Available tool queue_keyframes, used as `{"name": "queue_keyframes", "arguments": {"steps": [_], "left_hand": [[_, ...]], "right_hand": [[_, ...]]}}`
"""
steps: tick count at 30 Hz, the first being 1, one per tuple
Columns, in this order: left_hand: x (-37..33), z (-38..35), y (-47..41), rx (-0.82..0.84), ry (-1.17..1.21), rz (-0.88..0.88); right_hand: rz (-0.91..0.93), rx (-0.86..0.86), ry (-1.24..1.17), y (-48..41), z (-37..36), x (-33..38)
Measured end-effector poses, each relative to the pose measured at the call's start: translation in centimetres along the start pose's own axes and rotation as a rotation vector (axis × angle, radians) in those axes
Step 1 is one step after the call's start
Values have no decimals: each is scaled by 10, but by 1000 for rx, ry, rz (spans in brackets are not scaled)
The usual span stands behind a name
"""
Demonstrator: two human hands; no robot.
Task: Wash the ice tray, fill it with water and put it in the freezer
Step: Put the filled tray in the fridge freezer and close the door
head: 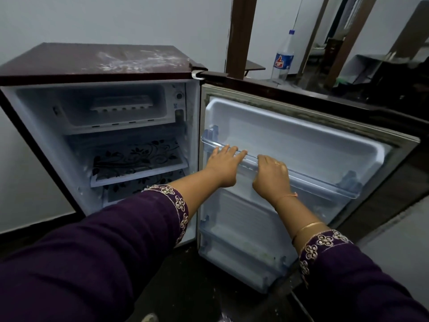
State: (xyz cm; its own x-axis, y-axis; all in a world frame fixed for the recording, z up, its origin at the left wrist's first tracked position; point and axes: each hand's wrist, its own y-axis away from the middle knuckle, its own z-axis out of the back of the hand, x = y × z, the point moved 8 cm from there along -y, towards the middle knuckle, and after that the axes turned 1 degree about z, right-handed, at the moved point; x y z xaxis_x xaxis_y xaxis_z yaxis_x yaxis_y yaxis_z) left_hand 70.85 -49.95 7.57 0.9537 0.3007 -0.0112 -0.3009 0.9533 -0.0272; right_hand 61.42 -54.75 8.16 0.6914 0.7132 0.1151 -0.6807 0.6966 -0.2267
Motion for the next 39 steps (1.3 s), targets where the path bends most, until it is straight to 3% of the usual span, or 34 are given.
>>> {"name": "queue_keyframes", "arguments": {"steps": [13,20,23,28,33,39], "left_hand": [[21,6,37,46,-52,-12],[62,5,85,205,-10,-50],[86,-2,115,257,54,-36],[113,-7,155,126,316,-63],[141,0,206,-15,664,-74],[175,3,247,-12,765,-14]], "right_hand": [[-34,171,-48,37,3,62],[-117,252,-107,56,7,131],[-141,273,-142,70,11,165],[-187,293,-32,88,21,217],[-92,305,184,102,52,277],[15,345,258,116,73,337]]}}
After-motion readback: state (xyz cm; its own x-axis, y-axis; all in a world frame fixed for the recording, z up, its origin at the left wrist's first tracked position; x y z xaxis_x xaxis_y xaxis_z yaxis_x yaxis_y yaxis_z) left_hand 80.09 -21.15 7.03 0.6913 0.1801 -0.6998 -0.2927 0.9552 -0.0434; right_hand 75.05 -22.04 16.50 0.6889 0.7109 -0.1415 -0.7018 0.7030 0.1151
